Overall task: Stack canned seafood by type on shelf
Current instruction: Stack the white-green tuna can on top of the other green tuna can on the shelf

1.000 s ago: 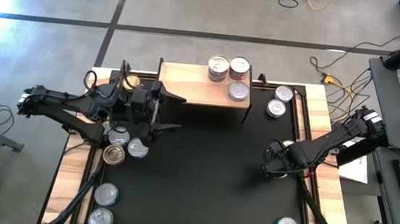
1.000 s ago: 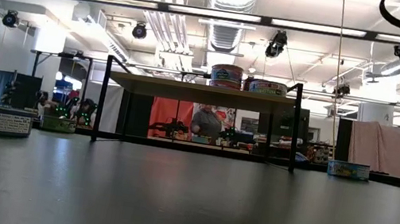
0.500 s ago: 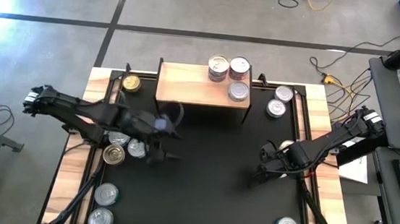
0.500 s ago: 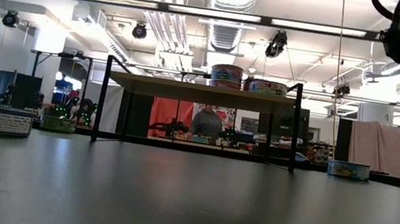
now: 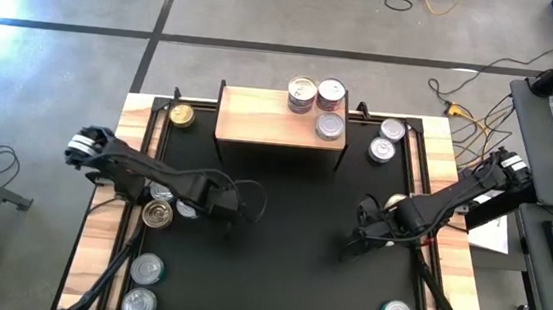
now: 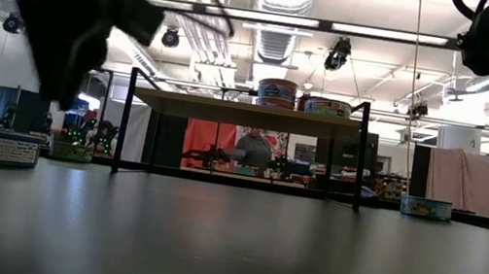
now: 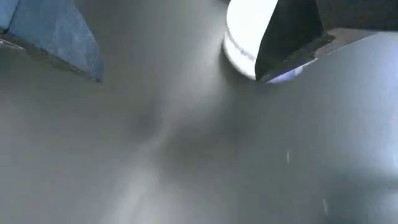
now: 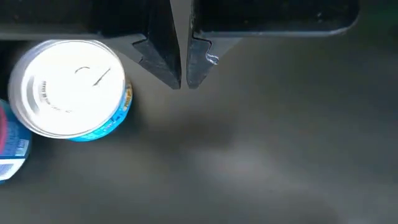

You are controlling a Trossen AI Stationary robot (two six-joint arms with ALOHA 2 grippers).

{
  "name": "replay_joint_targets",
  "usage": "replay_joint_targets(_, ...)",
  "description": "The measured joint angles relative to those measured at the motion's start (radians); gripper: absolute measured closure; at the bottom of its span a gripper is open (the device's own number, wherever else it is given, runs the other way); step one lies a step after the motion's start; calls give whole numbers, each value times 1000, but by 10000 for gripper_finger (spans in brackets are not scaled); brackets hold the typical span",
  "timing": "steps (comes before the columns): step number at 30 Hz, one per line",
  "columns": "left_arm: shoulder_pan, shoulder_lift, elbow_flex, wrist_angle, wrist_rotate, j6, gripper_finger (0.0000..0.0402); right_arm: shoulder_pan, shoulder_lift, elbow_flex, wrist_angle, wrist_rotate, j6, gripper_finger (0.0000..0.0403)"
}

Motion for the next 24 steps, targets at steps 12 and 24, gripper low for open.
replay_joint_targets(12, -140, 73, 0, 17, 43, -10, 3, 0, 46, 0, 47, -8, -90, 385)
replay_joint_targets(24, -298, 72, -7, 41, 230, -166, 3, -5, 59, 0, 63, -53, -130, 385)
